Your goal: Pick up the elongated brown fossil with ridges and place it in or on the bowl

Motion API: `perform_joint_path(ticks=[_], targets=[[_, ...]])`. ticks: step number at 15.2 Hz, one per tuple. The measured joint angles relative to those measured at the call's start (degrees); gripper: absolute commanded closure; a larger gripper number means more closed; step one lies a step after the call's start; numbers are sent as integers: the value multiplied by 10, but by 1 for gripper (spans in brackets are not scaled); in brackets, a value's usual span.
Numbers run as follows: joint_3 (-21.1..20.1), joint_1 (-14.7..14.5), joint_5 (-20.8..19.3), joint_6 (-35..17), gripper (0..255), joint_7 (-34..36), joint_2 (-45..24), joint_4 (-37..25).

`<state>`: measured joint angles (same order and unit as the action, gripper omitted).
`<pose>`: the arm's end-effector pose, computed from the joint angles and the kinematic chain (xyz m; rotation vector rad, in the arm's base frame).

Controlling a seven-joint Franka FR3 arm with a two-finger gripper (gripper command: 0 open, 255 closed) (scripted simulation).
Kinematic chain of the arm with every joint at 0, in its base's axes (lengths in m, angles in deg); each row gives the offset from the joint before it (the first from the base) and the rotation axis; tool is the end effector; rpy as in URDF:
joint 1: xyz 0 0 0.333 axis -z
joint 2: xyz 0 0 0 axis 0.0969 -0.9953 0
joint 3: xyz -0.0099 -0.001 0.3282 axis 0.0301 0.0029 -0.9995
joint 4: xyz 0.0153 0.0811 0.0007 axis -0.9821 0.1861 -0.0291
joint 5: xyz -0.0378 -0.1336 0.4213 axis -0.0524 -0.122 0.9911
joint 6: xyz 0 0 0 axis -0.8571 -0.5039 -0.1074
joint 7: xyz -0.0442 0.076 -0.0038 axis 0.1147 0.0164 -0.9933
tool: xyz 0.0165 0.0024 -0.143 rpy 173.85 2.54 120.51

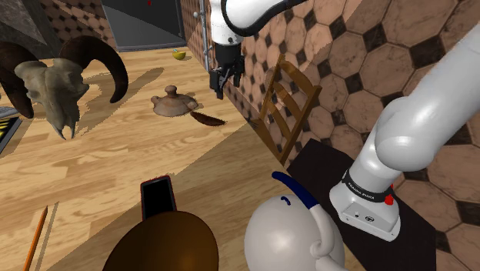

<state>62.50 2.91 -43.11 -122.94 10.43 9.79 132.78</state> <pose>0.5235 0.1278 0.4238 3.0781 0.1165 0.0578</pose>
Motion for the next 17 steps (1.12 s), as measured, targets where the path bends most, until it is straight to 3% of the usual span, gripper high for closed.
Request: perform_joint_path(ticks=[10,17], targets=[[-23,-20,-60,-57,0,37,-212,-129],[-21,-22,-74,-103,0,47,-248,-116]])
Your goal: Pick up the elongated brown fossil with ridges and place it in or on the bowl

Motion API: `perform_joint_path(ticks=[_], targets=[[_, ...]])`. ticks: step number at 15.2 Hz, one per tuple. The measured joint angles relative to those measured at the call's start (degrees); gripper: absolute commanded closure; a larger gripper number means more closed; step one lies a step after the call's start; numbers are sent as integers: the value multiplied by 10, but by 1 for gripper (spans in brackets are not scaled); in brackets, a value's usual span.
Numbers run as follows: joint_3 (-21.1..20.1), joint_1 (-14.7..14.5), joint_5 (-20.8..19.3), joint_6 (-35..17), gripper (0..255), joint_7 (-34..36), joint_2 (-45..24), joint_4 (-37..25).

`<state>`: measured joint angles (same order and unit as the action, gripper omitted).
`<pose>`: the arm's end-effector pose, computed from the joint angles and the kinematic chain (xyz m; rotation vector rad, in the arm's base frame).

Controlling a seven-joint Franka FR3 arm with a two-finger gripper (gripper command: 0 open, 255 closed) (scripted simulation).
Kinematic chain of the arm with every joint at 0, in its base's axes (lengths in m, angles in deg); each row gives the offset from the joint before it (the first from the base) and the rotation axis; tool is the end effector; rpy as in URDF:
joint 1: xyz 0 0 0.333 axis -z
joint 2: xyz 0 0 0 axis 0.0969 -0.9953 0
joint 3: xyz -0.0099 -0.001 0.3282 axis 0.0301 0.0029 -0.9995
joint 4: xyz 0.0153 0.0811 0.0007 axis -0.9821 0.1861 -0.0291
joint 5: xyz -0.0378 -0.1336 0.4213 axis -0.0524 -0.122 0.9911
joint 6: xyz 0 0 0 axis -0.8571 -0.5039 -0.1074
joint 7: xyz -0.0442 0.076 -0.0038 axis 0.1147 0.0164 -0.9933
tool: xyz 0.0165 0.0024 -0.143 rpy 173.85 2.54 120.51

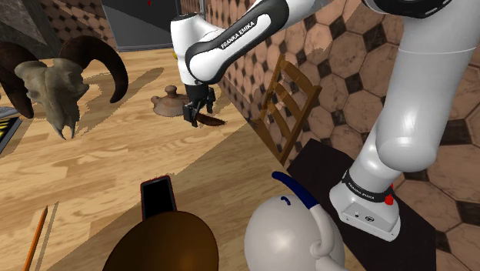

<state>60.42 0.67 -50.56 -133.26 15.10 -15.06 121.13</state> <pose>0.6094 0.1876 0.2918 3.0559 0.2302 0.0131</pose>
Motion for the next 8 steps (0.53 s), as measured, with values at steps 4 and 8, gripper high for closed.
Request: perform_joint_path(ticks=[4,8], targets=[[1,0,-3,-12,0,2,-7,6],[1,0,-3,-13,255,3,-8,5]])
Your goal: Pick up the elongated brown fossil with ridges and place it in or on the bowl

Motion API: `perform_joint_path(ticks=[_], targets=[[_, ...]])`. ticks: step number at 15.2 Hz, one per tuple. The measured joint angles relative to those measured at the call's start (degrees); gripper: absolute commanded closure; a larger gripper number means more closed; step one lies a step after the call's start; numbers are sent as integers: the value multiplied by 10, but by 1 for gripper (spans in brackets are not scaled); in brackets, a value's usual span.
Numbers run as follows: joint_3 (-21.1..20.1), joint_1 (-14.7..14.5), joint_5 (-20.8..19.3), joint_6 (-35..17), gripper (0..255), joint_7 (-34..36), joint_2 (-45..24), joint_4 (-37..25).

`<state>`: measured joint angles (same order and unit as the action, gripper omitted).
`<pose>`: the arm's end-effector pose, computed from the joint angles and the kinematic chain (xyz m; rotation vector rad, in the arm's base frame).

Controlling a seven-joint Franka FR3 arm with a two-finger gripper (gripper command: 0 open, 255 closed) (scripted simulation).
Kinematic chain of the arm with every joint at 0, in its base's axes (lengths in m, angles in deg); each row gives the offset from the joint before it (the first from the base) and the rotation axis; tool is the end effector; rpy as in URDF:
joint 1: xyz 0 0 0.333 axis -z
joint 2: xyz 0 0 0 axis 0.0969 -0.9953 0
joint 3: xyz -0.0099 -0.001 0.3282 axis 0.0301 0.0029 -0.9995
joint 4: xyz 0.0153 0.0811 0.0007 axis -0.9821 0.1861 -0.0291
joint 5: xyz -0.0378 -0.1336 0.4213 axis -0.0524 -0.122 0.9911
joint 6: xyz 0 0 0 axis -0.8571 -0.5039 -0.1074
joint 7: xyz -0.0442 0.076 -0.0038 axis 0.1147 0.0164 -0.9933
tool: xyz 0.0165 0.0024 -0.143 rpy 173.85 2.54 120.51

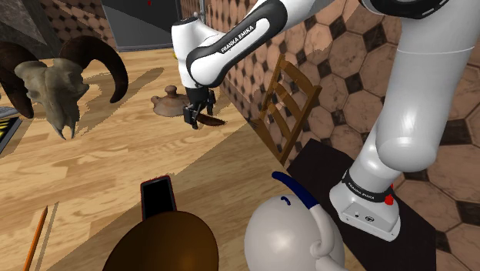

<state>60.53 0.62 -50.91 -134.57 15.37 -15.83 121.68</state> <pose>0.6089 0.1873 0.2808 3.0559 0.2307 0.0138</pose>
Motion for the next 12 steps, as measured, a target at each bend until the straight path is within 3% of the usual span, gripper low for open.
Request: perform_joint_path(ticks=[8,12], targets=[[5,3,-15,0,255,2,4,-7],[0,2,0,8,255,-2,8,-7]])
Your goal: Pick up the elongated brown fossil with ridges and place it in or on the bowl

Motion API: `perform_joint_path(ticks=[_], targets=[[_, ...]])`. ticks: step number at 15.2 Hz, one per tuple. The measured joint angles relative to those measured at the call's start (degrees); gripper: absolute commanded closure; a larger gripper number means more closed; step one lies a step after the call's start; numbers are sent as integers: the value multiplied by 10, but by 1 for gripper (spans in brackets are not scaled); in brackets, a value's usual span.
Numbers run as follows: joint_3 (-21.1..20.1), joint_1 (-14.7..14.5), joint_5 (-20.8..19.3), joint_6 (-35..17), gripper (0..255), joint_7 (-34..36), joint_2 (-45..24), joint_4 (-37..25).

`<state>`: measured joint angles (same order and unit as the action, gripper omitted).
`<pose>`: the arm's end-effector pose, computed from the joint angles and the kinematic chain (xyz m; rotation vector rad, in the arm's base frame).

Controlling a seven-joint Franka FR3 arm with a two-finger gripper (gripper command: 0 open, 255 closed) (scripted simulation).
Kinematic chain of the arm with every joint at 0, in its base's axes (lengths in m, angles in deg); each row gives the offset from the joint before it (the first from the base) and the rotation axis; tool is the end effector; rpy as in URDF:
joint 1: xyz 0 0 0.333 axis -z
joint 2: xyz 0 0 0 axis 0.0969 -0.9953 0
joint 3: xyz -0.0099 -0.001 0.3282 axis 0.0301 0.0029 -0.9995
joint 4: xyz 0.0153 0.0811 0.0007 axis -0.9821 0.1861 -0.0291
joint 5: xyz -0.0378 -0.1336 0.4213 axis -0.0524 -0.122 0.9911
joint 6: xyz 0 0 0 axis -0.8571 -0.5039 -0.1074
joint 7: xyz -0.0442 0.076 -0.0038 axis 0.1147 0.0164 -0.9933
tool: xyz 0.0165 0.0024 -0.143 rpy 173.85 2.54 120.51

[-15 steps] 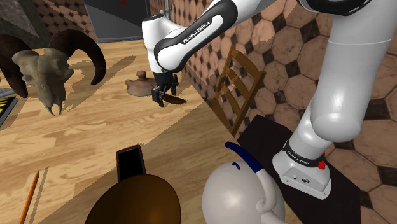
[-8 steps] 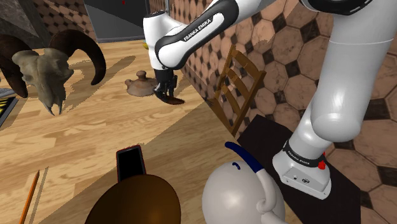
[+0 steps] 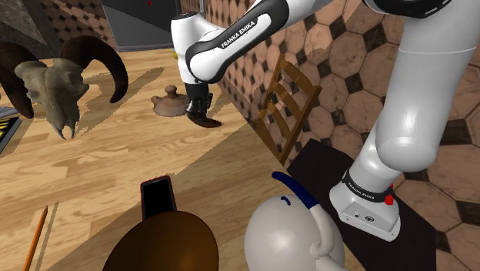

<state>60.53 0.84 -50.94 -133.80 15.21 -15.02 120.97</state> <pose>0.6127 0.1851 0.2944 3.0542 0.2260 0.0342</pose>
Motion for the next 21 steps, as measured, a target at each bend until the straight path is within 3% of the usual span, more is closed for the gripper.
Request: perform_joint_path(ticks=[2,3,5,9,21], targets=[[-2,0,5,13,255,-3,5,-4],[-2,0,5,13,0,-3,5,-4],[-2,7,18,10,0,-18,3,-9],[-7,44,94,6,0,-99,-22,-55],[-7,45,97,-39,0,-107,-55,-45]])
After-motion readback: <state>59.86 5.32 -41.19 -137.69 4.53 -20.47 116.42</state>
